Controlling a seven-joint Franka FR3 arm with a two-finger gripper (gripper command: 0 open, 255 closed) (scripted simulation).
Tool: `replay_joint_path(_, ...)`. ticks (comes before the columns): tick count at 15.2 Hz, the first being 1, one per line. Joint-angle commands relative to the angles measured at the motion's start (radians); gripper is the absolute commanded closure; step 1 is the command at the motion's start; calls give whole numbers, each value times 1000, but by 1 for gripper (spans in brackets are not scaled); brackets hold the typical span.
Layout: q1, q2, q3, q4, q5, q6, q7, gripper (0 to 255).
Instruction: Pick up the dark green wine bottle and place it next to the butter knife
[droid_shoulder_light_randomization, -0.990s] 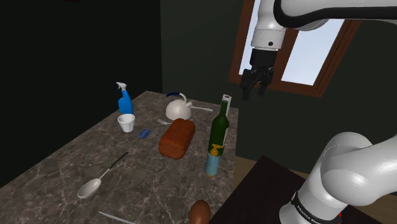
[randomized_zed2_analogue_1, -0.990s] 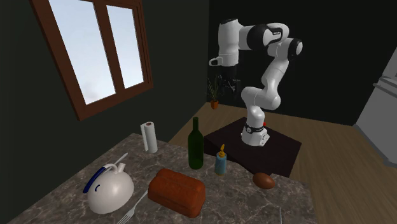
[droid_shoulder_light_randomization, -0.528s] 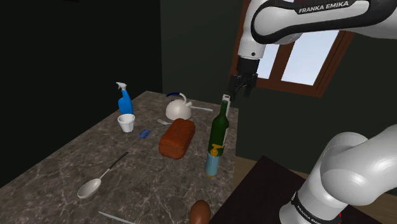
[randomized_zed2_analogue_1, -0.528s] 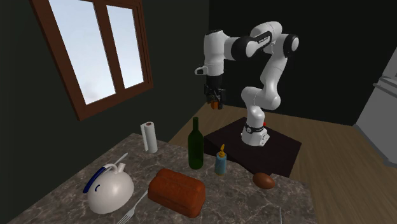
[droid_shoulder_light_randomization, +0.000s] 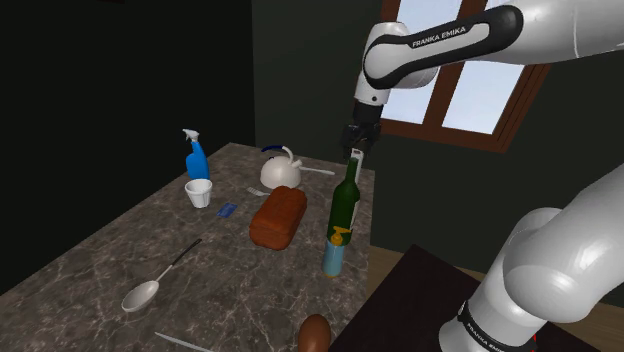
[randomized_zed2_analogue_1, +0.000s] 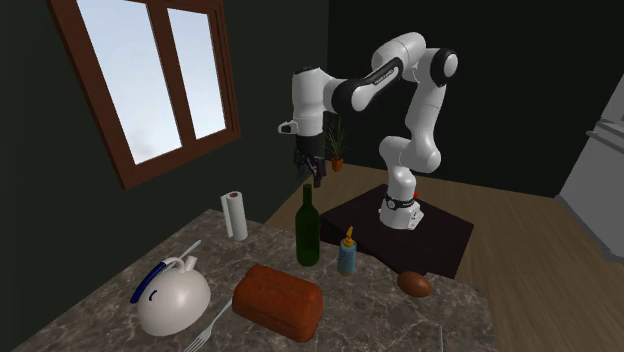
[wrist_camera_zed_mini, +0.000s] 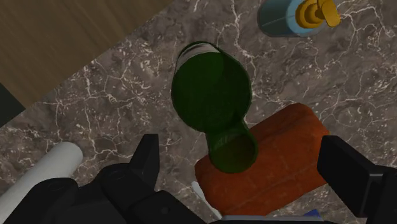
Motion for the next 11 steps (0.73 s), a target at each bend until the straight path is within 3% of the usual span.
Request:
replay_joint_path(1, 0, 28, -6, 7, 3, 26, -12, 0)
replay_joint_path(7, 2, 57, -7, -56, 8, 118, -16, 0)
replay_joint_path(11, 2, 57, -7, -56, 8, 118, -16, 0)
